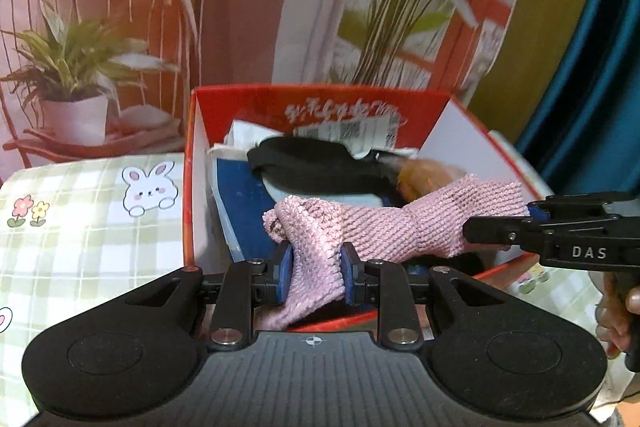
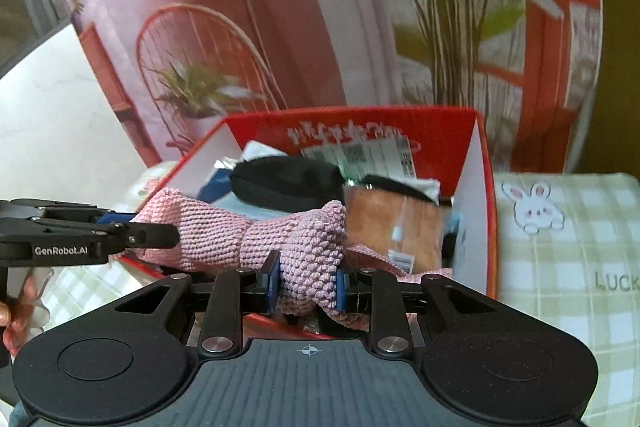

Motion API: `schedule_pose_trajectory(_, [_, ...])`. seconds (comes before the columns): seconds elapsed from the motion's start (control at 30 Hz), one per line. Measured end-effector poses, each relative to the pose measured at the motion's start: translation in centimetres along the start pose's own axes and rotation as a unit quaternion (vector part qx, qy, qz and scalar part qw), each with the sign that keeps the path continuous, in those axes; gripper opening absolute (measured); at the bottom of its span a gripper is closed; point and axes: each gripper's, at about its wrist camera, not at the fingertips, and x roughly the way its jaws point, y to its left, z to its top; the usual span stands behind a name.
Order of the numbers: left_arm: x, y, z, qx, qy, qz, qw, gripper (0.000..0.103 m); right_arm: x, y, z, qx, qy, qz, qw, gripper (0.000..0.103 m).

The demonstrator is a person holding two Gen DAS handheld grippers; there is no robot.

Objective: Organize soft objects
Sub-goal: 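Lower the pink cloth into the red box with both grippers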

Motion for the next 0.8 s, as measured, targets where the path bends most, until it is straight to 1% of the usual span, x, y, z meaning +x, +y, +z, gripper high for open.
schedule_pose_trajectory(0.17, [1.7,0.7,0.1,-0.010,0.022,0.008,0.9997,0.027,2.2,-0.5,0.1,0.030,0.029,-0.007,0.999,0.023])
schedule_pose_trajectory(0.33, [2.3,0.4,0.0,0.000,0.029,0.011,0.9995,0.027,3.9,-1.4,-0.2,0.057,0.053,-0.017,0.997,0.023])
schedule_pose_trajectory(0.63, [2.5,0.2,-0.2,0.001,0.028,0.013,0.9995,0.028,4.3,-1.9,-0.3,0.078,0.063,-0.023,0.995,0.023])
schedule_pose_trajectory(0.8, [2.2,-0.1,-0.3,0.002,0.025,0.014,0.9996,0.028,3.9,-1.3,-0.3,0.067,0.058,-0.037,0.995,0.024])
